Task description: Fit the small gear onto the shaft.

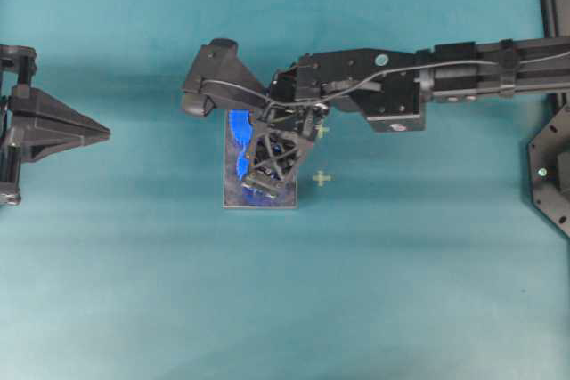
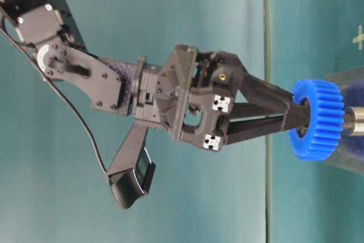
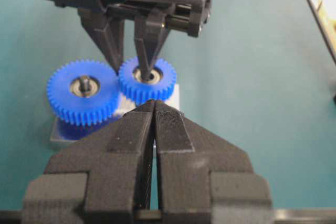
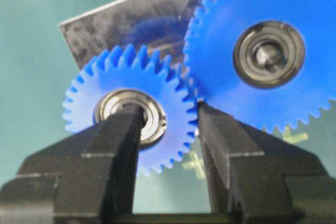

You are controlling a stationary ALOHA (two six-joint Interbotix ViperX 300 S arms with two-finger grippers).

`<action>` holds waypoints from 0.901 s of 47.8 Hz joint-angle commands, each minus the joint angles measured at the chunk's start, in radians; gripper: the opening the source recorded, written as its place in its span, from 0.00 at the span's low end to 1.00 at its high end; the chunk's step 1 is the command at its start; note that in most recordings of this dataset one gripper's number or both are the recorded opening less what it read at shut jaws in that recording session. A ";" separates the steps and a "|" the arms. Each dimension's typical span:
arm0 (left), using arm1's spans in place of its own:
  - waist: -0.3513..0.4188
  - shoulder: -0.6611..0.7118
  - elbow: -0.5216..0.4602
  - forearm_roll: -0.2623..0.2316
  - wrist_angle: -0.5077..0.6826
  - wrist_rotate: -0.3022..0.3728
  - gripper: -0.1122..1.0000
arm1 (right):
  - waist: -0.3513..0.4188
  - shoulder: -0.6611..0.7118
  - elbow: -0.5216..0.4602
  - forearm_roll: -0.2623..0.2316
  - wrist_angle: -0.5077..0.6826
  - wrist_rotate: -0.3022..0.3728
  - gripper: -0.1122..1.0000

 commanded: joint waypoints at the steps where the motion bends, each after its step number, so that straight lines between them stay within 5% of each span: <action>1: 0.002 0.005 -0.018 0.003 -0.005 0.000 0.10 | 0.005 -0.011 -0.034 -0.002 -0.002 -0.009 0.43; 33: 0.000 0.003 -0.018 0.003 -0.005 -0.005 0.10 | 0.006 0.011 -0.055 0.005 0.048 0.002 0.43; 43: -0.008 0.003 -0.026 0.003 -0.005 -0.006 0.10 | 0.008 0.011 -0.075 0.005 0.054 0.000 0.52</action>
